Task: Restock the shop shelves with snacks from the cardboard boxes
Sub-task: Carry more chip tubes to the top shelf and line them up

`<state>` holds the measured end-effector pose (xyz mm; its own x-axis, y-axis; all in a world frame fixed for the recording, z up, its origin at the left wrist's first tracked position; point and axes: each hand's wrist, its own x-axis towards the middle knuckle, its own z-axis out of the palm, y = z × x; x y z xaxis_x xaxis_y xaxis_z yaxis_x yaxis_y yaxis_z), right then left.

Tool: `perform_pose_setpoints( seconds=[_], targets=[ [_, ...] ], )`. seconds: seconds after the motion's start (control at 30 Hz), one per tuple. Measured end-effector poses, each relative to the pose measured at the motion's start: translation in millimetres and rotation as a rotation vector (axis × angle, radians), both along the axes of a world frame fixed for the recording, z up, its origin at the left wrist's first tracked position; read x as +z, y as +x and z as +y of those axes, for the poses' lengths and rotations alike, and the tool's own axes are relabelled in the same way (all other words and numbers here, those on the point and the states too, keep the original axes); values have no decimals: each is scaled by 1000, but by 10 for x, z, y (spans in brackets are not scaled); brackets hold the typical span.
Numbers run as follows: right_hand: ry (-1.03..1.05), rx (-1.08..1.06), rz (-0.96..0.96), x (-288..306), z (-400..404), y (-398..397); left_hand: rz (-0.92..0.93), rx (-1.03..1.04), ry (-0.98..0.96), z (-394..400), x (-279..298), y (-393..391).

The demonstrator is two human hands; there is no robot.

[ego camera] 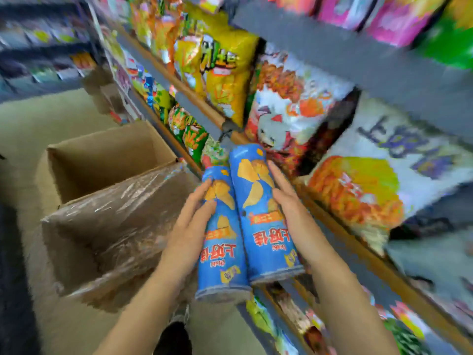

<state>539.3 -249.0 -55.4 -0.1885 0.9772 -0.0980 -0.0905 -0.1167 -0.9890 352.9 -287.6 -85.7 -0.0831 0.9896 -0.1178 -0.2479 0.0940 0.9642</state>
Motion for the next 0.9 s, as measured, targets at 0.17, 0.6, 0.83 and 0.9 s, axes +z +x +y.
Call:
perform_pose_setpoints(
  seconds=[0.17,0.6,0.83,0.9],
  targets=[
    [228,-97,14,828,-1140,826,-125,-64,158,-739,747,877],
    [619,-588,29,1921,-2842,2009,-89,-458,534,-1497,2033,2247],
    [559,-1103,8,2094,-3662,2510,-122,-611,584,-1905,2356,3096],
    [449,-1190,-25,2181,-3774,2694,-151,-675,610,-1979,2372,3290]
  ],
)
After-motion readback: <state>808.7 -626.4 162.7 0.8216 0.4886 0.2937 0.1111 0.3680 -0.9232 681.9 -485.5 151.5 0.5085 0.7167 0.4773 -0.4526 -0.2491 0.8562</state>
